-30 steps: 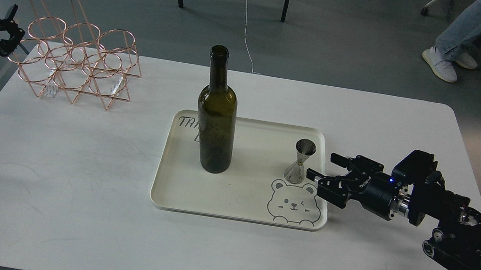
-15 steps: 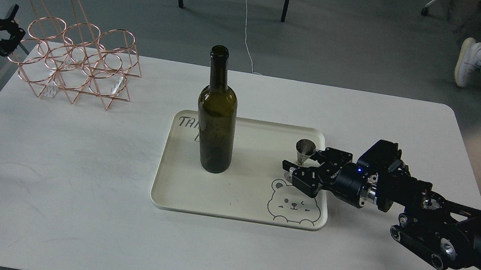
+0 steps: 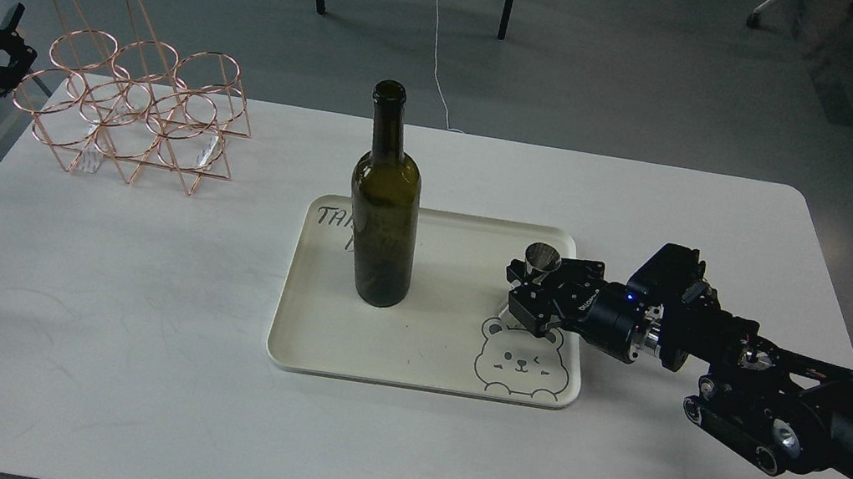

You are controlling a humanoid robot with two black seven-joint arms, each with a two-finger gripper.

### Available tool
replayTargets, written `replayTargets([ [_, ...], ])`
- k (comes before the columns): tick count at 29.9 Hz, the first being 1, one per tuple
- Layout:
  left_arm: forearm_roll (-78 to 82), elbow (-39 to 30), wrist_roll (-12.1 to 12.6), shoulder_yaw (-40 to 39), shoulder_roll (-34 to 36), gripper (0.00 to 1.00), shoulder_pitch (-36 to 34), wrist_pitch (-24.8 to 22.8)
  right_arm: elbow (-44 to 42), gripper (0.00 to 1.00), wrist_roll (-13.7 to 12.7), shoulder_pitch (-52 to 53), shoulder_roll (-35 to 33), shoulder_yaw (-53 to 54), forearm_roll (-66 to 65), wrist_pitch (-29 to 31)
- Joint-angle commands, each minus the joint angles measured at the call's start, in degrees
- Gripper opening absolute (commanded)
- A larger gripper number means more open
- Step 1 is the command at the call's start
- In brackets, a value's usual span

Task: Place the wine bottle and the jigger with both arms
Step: 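Close the right gripper around the metal jigger and lift it, then carry the jigger off the tray away from the bottle with the right gripper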

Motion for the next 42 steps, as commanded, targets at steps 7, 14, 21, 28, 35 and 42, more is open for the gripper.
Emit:
replayTargets([
  [7, -0.01, 0.00, 0.14, -0.86, 1.03, 0.98, -0.27, 0.01, 2.29, 0.08, -0.01, 1.63, -7.89, 1.93, 0.53, -3.45],
  [14, 0.08, -0.18, 0.14, -0.86, 1.12, 0.98, -0.71, 0.19, 3.52, 0.08, -0.01, -0.03, -18.00, 7.30, 1.32, -3.98],
  [21, 0.16, -0.44, 0.14, -0.77, 0.94, 0.98, -0.97, 0.54, -0.86, 0.08, -0.01, -6.27, -19.33, 7.30, 8.17, -6.70],
  [28, 0.16, -0.53, 0.14, -0.77, 0.77, 0.98, -0.97, 0.54, -4.56, 0.09, -0.01, -9.62, -18.72, 7.39, 8.53, -6.84],
  [35, 0.16, -0.53, 0.05, -0.68, 0.94, 0.98, -1.06, 0.45, -4.65, 0.15, -0.01, -9.79, -16.87, 7.30, 8.62, -6.84],
  [42, 0.16, -0.62, 0.05, -0.68, 1.12, 0.98, -0.97, 0.54, -6.40, 0.20, -0.01, -10.06, -15.56, 7.39, 8.71, -6.84],
])
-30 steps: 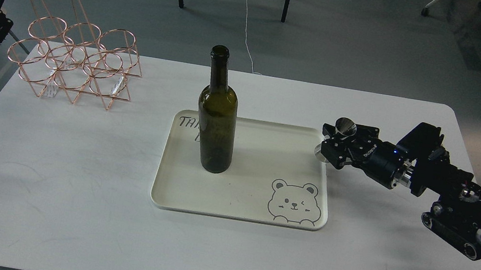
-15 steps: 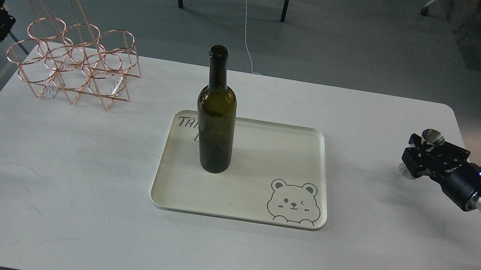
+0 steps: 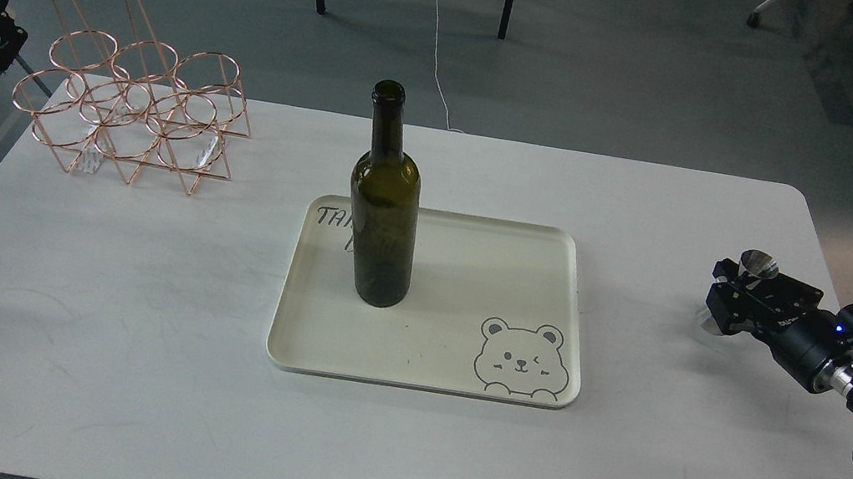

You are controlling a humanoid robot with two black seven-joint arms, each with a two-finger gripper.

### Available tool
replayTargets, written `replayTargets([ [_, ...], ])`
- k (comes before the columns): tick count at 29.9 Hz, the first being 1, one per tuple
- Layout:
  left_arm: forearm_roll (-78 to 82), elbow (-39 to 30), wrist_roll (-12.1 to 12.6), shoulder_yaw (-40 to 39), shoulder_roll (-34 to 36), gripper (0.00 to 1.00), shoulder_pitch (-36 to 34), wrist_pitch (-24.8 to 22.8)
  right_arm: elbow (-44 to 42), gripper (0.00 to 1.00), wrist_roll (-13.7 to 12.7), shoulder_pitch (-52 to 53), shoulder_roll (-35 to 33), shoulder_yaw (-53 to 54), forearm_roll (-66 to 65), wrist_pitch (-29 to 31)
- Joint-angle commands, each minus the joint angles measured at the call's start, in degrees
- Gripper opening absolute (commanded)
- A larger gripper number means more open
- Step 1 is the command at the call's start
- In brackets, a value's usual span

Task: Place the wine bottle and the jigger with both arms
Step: 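Carry the jigger off the tray away from the bottle with the right gripper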

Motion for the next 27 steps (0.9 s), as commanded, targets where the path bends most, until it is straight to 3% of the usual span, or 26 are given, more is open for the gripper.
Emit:
replayTargets([
  [1, 0.00, -0.08, -0.01, -0.05, 0.03, 0.98, 0.09, 0.07, -1.67, 0.23, 0.00, -0.36, 1.30, -0.03, 0.15, 0.00],
  [8, -0.09, 0.01, -0.19, -0.13, 0.03, 0.98, 0.00, 0.25, -1.76, 0.30, 0.00, -1.24, 1.56, -0.12, 0.68, 0.00],
  [17, -0.18, 0.01, -0.19, -0.57, 0.12, 0.98, 0.00, 0.16, -0.53, 0.52, 0.00, -2.21, 0.34, -0.73, 0.68, 0.00],
  [22, -0.09, -0.08, -0.19, -1.10, 0.91, 0.98, -0.35, 0.08, 3.32, 0.68, 0.00, -2.47, -3.61, -0.99, 0.68, 0.00],
  [26, -0.09, -0.08, -0.01, -1.10, 1.53, 0.98, -0.43, -0.01, 10.34, 0.94, 0.00, -3.08, -10.28, -0.21, 1.20, 0.00],
  [27, -0.09, -0.08, 0.07, -1.01, 1.79, 0.98, -0.43, -0.10, 12.19, 0.96, 0.00, -3.09, -12.22, -0.38, 1.73, 0.00],
])
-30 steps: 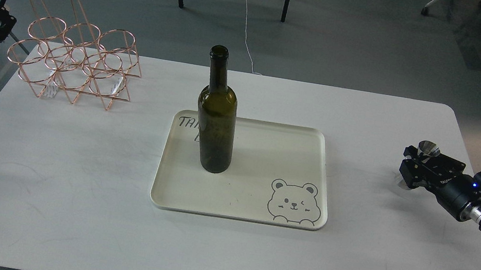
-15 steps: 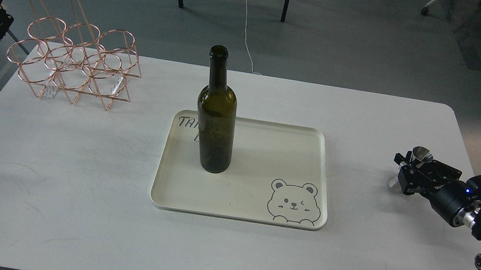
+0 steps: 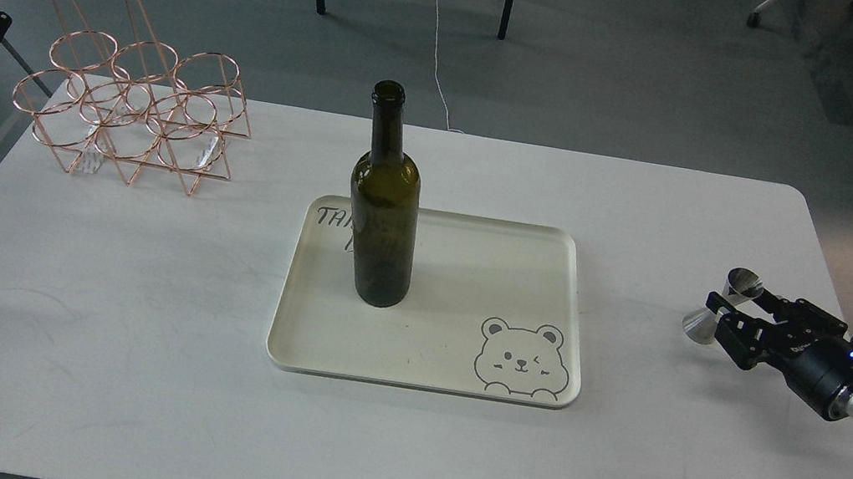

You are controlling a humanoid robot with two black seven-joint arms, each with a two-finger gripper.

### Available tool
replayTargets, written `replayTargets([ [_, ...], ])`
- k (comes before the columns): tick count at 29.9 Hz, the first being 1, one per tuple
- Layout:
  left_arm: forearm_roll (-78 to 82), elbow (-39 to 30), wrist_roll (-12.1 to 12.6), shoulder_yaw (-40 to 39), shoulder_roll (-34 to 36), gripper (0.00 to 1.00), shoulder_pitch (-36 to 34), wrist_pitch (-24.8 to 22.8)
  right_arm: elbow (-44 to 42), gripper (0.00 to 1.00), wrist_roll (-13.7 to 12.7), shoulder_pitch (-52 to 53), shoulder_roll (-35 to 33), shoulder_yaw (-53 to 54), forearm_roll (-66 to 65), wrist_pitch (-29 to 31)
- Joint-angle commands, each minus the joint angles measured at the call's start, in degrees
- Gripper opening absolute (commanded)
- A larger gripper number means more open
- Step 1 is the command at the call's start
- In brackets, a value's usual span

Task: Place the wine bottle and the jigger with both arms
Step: 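Carry the jigger off the tray away from the bottle with the right gripper, then set the jigger on the table, release, and withdraw the right gripper, then reach the left gripper to the wine bottle neck and grasp it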

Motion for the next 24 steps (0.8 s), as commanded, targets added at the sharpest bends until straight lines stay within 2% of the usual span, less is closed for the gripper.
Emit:
replayTargets([
  [1, 0.10, -0.01, 0.45, 0.09, 0.90, 0.98, -0.10, -0.25, 7.13, 0.96, 0.00, -0.28, -7.15, -0.09, 1.62, 0.00],
  [6, 0.10, -0.18, 0.72, 0.45, 1.60, 0.98, -0.10, -0.60, 13.82, 0.97, 0.00, 0.24, -15.34, 0.35, 9.95, 0.00],
  [9, 0.19, -0.88, 0.89, 1.06, 2.65, 0.98, -0.10, -1.30, 14.88, 0.98, 0.00, 1.99, -16.49, 0.87, 17.51, 0.00],
  [12, 2.37, -3.08, 2.56, 1.24, 4.15, 0.98, -0.10, -3.41, 14.71, 0.98, 0.00, 7.52, -16.49, 1.14, 20.51, 0.00],
  [14, 5.53, -3.61, 4.31, 1.15, 5.38, 0.98, -0.10, -4.55, 13.83, 0.98, 0.00, 11.56, -15.79, 1.40, 21.74, 0.00],
  [17, 9.23, -4.92, 5.90, 0.97, 6.70, 0.98, -0.28, -5.17, 12.86, 0.98, 0.00, 16.93, -12.11, 2.10, 28.49, 6.10],
  [20, 13.09, -9.13, 5.90, 0.97, 10.20, 0.98, -0.72, -5.26, 8.92, 0.98, 0.00, 21.15, -7.80, 2.37, 35.97, 10.86],
  [24, 21.79, -16.86, 5.73, 0.97, 15.30, 0.98, -0.81, -4.47, 1.28, 0.98, 0.00, 23.71, -1.39, 2.89, 40.02, 13.41],
])
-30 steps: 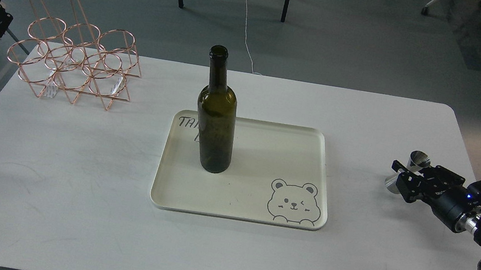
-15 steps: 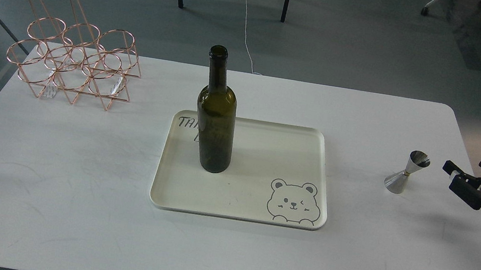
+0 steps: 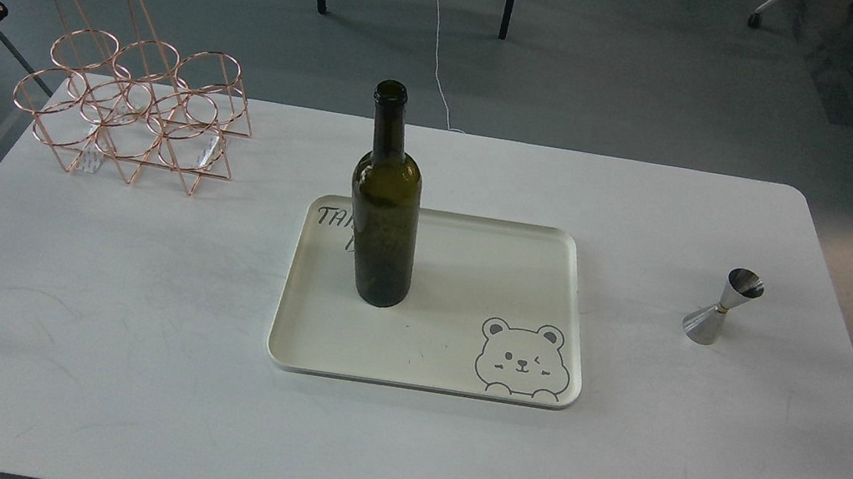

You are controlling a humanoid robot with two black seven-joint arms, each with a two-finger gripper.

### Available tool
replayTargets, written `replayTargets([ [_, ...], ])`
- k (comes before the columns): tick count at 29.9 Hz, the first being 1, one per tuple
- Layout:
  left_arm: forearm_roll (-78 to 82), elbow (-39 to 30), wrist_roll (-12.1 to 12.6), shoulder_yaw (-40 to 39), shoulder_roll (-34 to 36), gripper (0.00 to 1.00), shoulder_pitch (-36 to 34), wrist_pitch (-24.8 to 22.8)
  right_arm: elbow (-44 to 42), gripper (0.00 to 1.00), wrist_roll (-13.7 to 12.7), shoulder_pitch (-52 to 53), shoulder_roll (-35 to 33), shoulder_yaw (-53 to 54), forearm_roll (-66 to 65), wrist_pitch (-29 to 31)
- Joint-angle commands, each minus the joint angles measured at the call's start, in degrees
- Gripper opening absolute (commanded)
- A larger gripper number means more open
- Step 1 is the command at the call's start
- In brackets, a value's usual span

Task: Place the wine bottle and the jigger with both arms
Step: 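Reach the left gripper to the wine bottle neck and grasp it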

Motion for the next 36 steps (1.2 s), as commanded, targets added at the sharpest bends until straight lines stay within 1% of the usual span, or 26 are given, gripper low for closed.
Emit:
replayTargets([
  [1, 8.93, -6.95, -0.22, -0.06, 4.47, 0.98, -0.11, 0.62, -7.50, 0.98, 0.00, 1.63, 6.10, 1.29, 4.05, 2.89],
  [5, 23.08, -15.03, -0.30, -0.85, 8.34, 0.98, -0.55, 2.89, -12.61, 0.98, 0.00, 1.02, 10.50, 6.56, 10.99, 6.58],
  [7, 30.03, -18.64, -0.30, -0.85, 9.05, 0.98, -1.60, 4.04, -14.80, 0.98, 0.00, 0.93, 12.52, 7.71, 15.20, 8.08],
  [10, 42.58, -23.83, -0.30, -0.76, 9.49, 0.98, -3.27, 5.36, -18.67, 0.98, 0.00, 0.93, 14.64, 8.68, 23.02, 12.03],
  [15, 63.24, -30.33, -0.48, -0.85, 7.83, 0.98, -5.56, 10.18, -23.95, 0.98, 0.00, 0.84, 15.17, 11.66, 34.71, 20.11],
  [19, 77.83, -32.45, -0.39, -0.50, 4.14, 0.98, -6.44, 13.26, -25.80, 0.98, 0.00, 1.02, 15.08, 12.02, 41.75, 24.95],
  [22, 92.23, -33.42, -0.30, 0.12, 1.76, 0.98, -6.09, 15.63, -27.73, 0.98, 0.00, 1.10, 15.00, 12.55, 47.55, 26.80],
  [25, 103.85, -33.69, -0.22, 0.99, -0.44, 0.97, -5.56, 18.01, -28.17, 0.98, -0.40, 1.19, 15.00, 13.34, 49.76, 28.12],
  [30, 113.71, -33.95, -0.74, 2.75, -5.09, 0.97, -5.56, 19.60, -28.17, 0.98, -0.49, 1.11, 15.00, 13.69, 49.77, 28.39],
  [33, 118.99, -33.43, -0.31, 2.84, -10.01, 0.96, -5.73, 19.69, -28.00, 0.98, -0.58, 1.02, 15.08, 13.69, 49.77, 28.30],
  [36, 120.23, -32.64, 0.04, 2.85, -12.74, 0.96, -6.09, 19.60, -27.82, 0.98, -0.58, 1.02, 15.08, 13.87, 49.77, 28.21],
])
